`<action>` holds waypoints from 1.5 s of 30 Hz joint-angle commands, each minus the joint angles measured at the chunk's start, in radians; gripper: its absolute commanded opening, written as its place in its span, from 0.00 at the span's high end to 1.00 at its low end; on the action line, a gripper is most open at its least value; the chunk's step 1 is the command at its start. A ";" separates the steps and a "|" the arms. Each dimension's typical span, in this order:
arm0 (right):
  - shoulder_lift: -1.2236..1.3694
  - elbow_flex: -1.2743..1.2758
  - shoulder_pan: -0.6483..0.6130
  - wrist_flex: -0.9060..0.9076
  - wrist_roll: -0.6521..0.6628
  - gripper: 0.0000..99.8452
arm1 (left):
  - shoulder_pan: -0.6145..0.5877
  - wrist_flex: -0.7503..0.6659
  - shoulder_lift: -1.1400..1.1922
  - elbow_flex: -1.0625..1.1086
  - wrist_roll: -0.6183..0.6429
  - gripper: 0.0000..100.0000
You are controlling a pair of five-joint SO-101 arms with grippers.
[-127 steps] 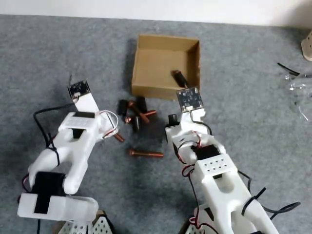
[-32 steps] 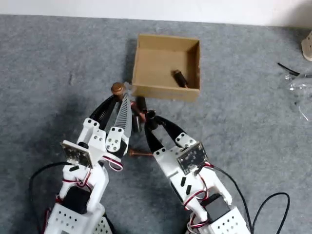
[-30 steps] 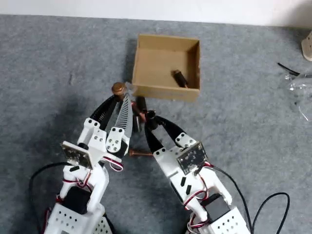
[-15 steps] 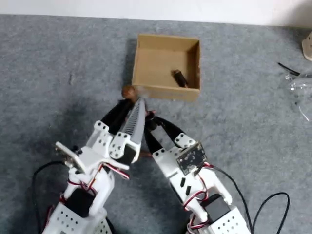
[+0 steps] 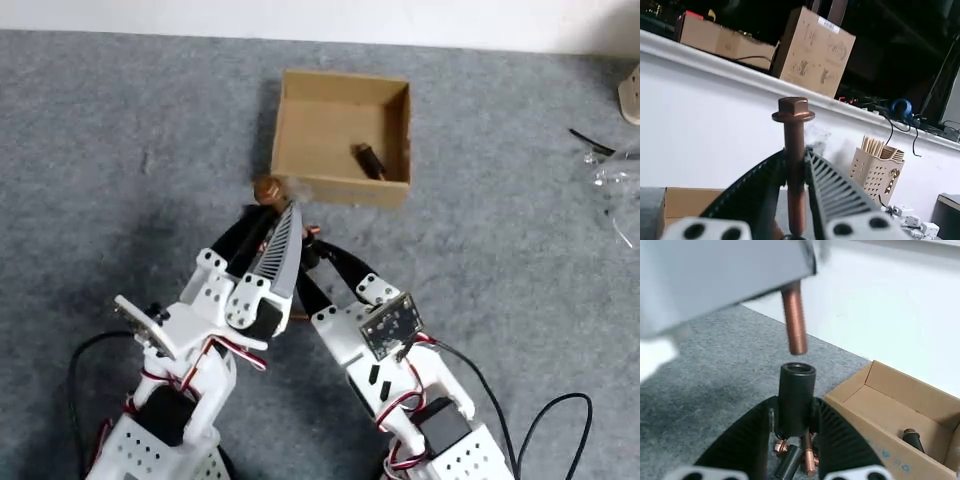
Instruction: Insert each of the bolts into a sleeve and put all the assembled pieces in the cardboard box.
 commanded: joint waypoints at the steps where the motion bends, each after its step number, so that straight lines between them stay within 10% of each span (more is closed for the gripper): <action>1: -0.015 0.145 -0.008 0.001 0.014 1.00 | 0.008 0.028 -0.015 0.024 0.006 0.99; 29: -0.015 0.145 0.035 -0.001 0.015 1.00 | 0.033 0.319 -0.013 0.022 -0.123 0.99; 39: -0.015 0.145 0.035 -0.001 0.015 1.00 | -0.019 0.367 -0.007 0.024 -0.117 0.67; 45: -0.015 0.145 0.035 -0.001 0.015 1.00 | -0.099 0.361 -0.015 0.022 -0.071 0.65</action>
